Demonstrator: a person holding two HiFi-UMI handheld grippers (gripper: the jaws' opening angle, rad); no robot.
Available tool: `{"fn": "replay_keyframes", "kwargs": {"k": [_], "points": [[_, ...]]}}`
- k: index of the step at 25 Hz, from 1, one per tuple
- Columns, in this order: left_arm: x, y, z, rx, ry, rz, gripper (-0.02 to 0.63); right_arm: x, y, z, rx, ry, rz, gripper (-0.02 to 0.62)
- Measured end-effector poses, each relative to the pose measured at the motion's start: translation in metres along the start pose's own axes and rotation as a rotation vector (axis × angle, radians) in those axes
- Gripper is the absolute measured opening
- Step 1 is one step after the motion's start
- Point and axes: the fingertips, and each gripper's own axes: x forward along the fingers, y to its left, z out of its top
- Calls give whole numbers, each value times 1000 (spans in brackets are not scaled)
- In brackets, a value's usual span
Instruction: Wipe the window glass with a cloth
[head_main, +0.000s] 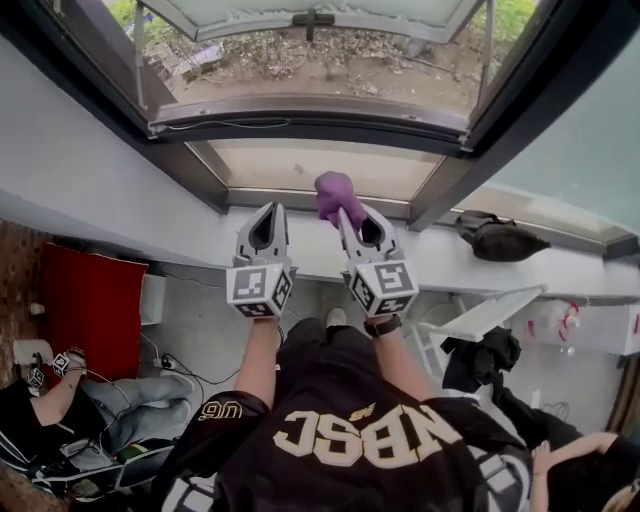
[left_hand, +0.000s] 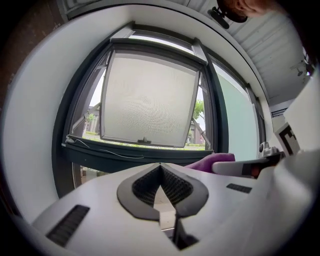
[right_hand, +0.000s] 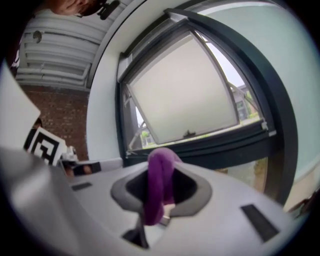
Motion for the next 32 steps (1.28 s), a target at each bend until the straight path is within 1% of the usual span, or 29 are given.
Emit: {"fn": "replay_keyframes", "kwargs": {"k": [2,5,12,16,19,21,24,26,29,32], "points": [[7,1,0,15,-3,2,17,7,-12,-2,18,-2,-8,86],[16,-1,-5,40,20,-2,17,13,-25,-4,40,-2,-17,86],[40,-3,-8,82,21,-24,17,29,-42,-7,66,-28,-22,86],[45,9,-29,75,17,-14,17,35,-37,-27,52,-62,14,86],[48,24,-48,62,27,-6,17,56,-30,-55,39,-45,39,86],[46,45,-58,60,36,17,17,79,-19,-76,14,-32,62,86],[38,98,-66,85,30,63,17,127,10,-101,-29,-46,110,86],[25,137,-73,107,31,97,17,160,41,-111,-51,-53,165,86],[-7,188,-84,121,51,147,17,207,99,-120,-71,-49,251,86],[-23,230,-90,110,55,148,17,260,148,-134,-98,-45,278,86]]}}
